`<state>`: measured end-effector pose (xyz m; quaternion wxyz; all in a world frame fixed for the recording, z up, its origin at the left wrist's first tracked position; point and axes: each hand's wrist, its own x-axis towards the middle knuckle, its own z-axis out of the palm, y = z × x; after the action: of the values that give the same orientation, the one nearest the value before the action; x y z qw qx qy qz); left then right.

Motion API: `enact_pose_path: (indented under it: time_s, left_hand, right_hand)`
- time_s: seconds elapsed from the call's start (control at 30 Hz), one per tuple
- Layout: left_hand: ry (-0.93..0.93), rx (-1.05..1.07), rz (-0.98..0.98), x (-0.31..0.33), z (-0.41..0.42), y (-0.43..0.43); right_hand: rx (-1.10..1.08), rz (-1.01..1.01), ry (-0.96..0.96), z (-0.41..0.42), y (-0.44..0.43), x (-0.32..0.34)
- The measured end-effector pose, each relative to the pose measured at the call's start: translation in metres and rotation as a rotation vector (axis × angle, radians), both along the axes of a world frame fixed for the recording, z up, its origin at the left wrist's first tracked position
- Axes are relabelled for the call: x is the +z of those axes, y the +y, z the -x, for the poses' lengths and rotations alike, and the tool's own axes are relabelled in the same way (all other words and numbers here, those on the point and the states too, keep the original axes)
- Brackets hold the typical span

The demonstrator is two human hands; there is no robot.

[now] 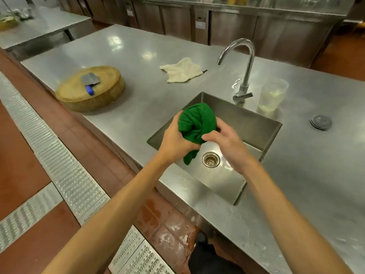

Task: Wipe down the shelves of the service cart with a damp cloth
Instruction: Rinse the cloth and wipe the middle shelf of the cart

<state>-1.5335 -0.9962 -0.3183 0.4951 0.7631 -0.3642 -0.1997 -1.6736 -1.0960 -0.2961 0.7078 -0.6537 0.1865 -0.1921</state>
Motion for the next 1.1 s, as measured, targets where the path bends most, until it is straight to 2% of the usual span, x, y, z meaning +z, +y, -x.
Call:
enact_pose_path:
  time_s: [0.07, 0.13, 0.27, 0.37, 0.47, 0.57, 0.73, 0.97, 1.1]
  left_hand:
    - [-0.030, 0.013, -0.086, 0.002, -0.013, -0.025]
    - [-0.012, 0.006, -0.158, 0.005, -0.023, -0.049]
    - [0.173, -0.036, -0.213, 0.014, -0.025, -0.086]
    - [0.279, -0.161, -0.216, 0.022, -0.018, -0.106]
    - [0.313, -0.309, -0.205, 0.030, -0.010, -0.125]
    - [0.282, -0.395, -0.215, 0.029, -0.009, -0.143]
    - [0.069, -0.432, -0.306, 0.016, -0.022, -0.160]
    - [-0.247, -0.594, -0.461, 0.007, -0.042, -0.167]
    - [-0.276, -0.621, -0.446, -0.003, -0.053, -0.169]
  right_hand:
    - [-0.160, 0.329, 0.151, 0.004, -0.027, 0.003]
    - [-0.245, 0.554, 0.180, 0.010, -0.052, 0.005]
    - [-0.144, 1.258, 0.319, 0.005, -0.086, -0.008]
    - [-0.117, 1.461, 0.360, -0.011, -0.101, -0.018]
    - [-0.076, 1.476, 0.314, -0.017, -0.123, -0.025]
    - [-0.170, 1.447, 0.316, -0.018, -0.145, -0.031]
    - [-0.222, 1.455, 0.456, -0.025, -0.160, -0.042]
    - [-0.115, 1.136, 0.765, -0.041, -0.147, -0.034]
    - [-0.130, 1.009, 0.826, -0.050, -0.146, -0.036]
